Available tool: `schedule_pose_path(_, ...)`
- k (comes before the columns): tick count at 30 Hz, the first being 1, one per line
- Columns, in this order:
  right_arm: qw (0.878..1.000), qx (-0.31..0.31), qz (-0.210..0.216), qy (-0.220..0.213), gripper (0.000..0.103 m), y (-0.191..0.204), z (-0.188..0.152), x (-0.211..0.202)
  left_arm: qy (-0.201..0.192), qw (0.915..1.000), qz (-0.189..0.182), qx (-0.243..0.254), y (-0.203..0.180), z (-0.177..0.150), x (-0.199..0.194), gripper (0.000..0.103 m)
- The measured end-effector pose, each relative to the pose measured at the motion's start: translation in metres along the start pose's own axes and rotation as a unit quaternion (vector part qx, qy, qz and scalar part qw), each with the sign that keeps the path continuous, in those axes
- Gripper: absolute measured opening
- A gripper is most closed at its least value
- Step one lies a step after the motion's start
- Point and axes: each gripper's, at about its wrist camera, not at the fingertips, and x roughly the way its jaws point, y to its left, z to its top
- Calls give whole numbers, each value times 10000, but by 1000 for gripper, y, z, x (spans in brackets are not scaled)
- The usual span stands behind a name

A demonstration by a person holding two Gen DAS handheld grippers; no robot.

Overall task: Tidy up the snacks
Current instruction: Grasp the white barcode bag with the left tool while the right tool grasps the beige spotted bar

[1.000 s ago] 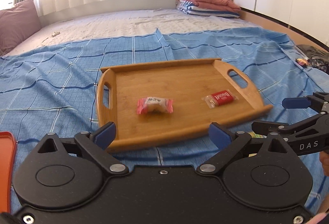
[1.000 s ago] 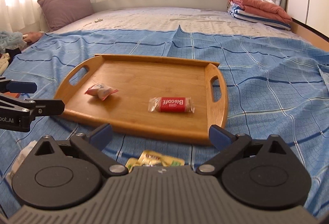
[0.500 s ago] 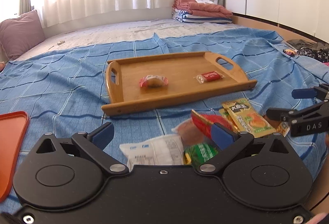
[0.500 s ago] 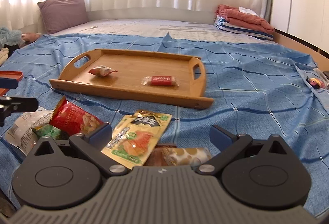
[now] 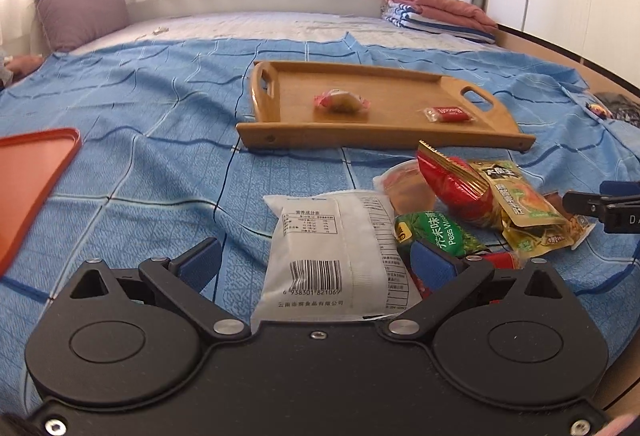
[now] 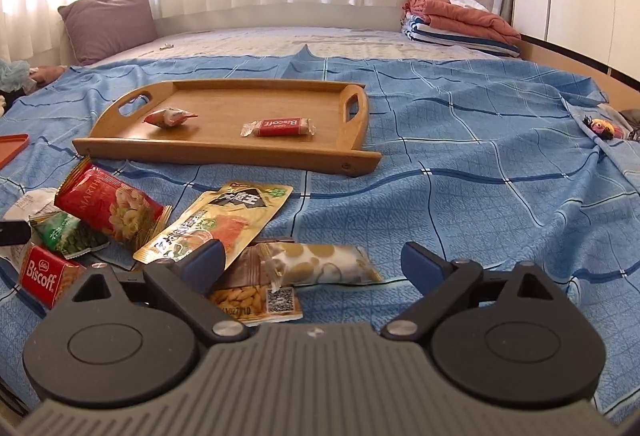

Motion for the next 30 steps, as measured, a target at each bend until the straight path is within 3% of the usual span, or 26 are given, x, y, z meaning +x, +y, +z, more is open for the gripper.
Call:
schedule_pose_path(6, 9999, 60, 69, 137, 93, -7, -2, 10, 102, 9999, 72, -51, -6, 0, 9, 101)
schedule_pose_path(10, 9994, 300, 100, 160, 88, -13, -2, 11, 187, 9991, 388, -24, -7, -1, 12, 100)
schedule_pose_path(20, 9990, 357, 162, 231, 85, -14, -2, 16, 283, 9987, 403, 105, -19, -4, 21, 94)
schedule_pose_path(23, 9984, 414, 294, 250, 82, -14, -1, 18, 312, 9988, 351, 140, -21, -3, 24, 88)
schedule_pose_path(24, 9981, 443, 346, 265, 80, -13, -2, 19, 300, 9991, 265, 133, -21, -2, 24, 76)
schedule_pose_path(30, 9979, 391, 472, 219, 62, -4, 0, 19, 339, 9993, 174, 60, -16, 3, 20, 71)
